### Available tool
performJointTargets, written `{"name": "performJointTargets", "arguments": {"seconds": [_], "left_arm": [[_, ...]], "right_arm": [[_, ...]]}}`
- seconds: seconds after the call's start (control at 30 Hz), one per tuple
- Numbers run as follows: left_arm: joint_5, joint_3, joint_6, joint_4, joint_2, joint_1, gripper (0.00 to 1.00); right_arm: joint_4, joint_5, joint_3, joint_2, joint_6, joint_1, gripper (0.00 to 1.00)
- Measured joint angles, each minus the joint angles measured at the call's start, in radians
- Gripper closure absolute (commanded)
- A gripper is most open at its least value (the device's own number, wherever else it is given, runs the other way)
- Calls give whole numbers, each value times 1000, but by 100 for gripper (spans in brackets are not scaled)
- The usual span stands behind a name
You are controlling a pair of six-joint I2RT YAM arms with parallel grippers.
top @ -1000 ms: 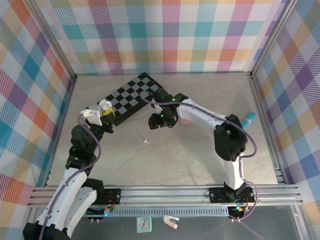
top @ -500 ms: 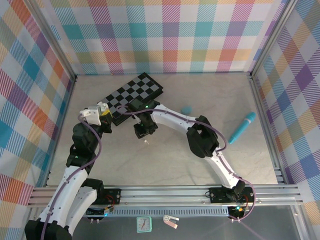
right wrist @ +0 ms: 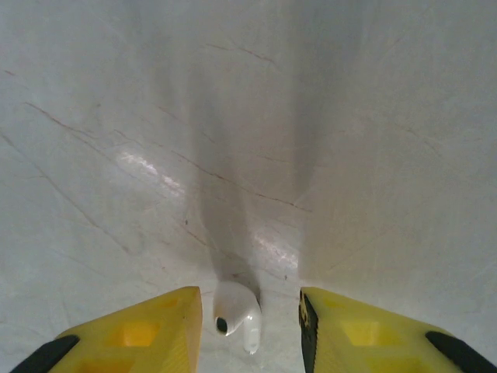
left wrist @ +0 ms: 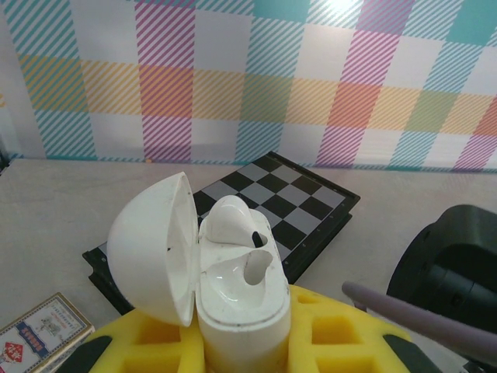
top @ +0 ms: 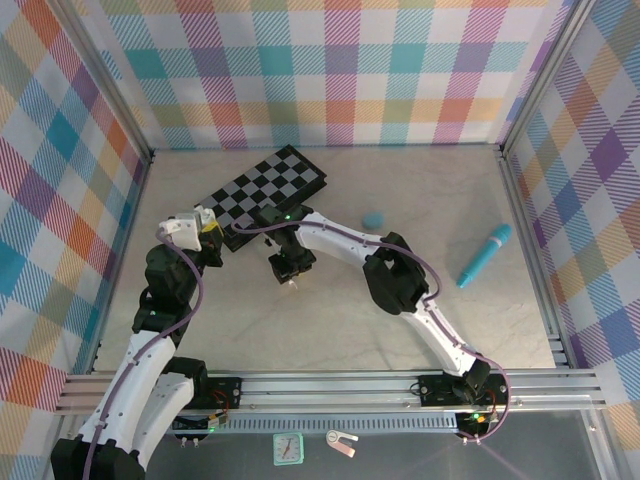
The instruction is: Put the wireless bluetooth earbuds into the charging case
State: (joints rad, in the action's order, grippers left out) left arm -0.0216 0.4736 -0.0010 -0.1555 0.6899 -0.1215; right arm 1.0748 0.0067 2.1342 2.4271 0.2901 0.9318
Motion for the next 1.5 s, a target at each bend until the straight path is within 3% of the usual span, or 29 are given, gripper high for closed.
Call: {"name": "performJointTargets", "arguments": {"seconds": [0.4, 0.73, 1.07, 1.5], "left_arm": [[-8, 0, 0, 8, -5, 0, 99], [-42, 0, 1, 22, -5, 0, 99], [-174, 0, -10, -79, 43, -14, 99], [-248, 48, 25, -142, 187, -173, 99]], "right_arm": [[21, -7, 15, 24, -15, 0, 76], [17, 1, -11, 10, -19, 1, 76], [-14, 38, -294, -180, -27, -37, 77], [-89, 65, -672, -400, -11, -145, 77]]}}
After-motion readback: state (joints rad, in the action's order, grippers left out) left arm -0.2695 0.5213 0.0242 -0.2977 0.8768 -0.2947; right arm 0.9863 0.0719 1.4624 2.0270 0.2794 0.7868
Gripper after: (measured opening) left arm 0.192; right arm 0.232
